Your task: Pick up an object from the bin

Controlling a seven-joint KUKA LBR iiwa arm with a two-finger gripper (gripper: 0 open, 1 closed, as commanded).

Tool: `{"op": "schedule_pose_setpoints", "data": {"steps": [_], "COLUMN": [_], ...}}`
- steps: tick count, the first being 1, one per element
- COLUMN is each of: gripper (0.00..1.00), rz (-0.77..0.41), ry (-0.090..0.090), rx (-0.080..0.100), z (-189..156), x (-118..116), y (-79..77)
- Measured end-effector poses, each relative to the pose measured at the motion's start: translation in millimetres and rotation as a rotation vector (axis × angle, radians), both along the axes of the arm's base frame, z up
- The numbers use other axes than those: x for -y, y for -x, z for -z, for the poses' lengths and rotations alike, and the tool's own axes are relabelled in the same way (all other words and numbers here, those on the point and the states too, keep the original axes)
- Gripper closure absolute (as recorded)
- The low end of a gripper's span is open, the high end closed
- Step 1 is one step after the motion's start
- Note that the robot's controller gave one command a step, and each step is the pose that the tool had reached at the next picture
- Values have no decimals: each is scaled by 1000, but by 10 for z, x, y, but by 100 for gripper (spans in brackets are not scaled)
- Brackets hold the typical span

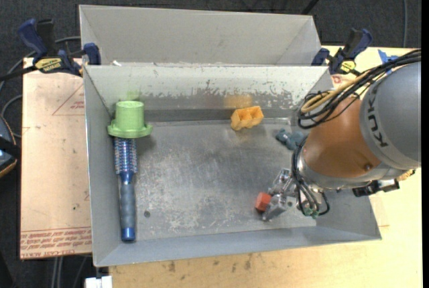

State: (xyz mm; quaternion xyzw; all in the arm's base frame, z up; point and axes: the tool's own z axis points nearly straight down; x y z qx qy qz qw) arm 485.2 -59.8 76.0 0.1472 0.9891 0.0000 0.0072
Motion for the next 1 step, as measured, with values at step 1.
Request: {"op": "schedule_pose_setpoints", "data": {"steps": [1], "gripper": [100], "rz": [-113], "ry": [0], "rx": [-3], "z": [-1717], "x": [1], "y": [-70]}}
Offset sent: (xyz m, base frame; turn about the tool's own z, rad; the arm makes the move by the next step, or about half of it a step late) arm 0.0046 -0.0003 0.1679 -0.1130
